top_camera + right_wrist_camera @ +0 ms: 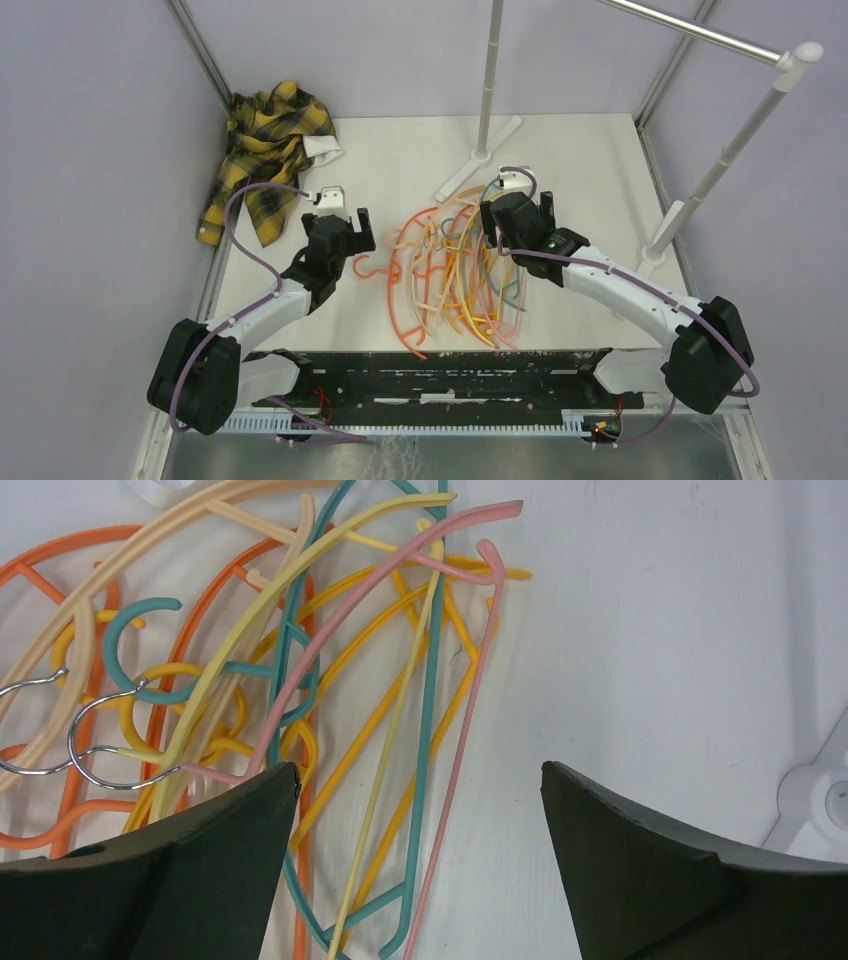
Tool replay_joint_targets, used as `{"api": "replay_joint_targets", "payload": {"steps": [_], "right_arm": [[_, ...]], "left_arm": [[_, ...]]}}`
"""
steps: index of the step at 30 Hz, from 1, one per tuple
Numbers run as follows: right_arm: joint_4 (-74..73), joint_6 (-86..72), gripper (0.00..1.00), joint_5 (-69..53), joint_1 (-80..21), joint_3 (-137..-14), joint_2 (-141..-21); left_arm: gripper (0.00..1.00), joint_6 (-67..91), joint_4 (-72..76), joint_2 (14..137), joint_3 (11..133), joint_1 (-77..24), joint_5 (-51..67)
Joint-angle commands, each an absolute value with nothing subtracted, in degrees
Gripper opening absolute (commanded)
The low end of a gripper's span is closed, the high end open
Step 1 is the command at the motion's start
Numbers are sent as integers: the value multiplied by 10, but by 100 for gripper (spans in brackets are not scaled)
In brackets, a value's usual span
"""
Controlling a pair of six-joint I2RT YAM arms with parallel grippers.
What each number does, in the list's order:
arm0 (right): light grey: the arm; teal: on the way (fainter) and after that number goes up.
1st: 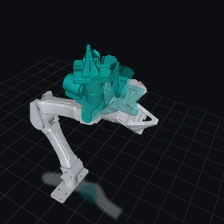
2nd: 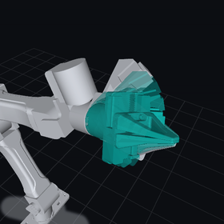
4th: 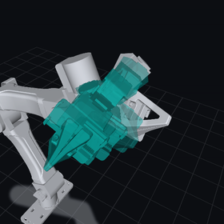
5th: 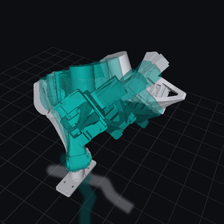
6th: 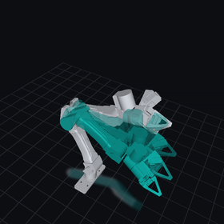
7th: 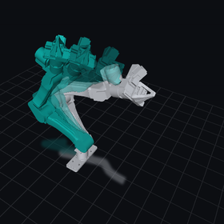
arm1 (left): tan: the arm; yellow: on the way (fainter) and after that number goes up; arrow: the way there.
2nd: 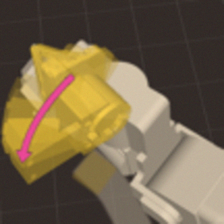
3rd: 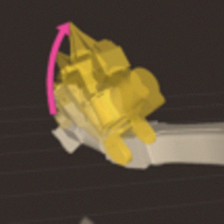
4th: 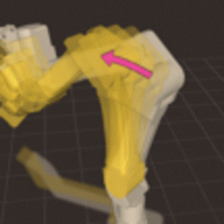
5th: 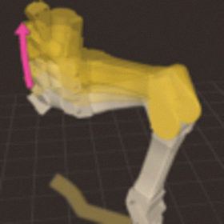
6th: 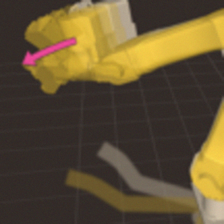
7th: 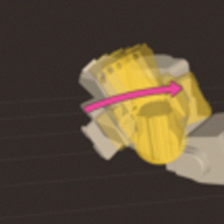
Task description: Organize the hangers
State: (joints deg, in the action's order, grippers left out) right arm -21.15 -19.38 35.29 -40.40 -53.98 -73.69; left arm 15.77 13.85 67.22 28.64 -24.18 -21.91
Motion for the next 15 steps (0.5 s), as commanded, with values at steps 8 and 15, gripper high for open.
{"api": "replay_joint_targets", "payload": {"steps": [8, 15], "right_arm": [[-154, -175, 100, 361, -405, -492, -697], [-169, -179, 85, 361, -471, -489, -737]], "left_arm": [[99, 141, 169, 669, 283, -243, -218], [99, 142, 167, 674, 285, -243, -221]]}}
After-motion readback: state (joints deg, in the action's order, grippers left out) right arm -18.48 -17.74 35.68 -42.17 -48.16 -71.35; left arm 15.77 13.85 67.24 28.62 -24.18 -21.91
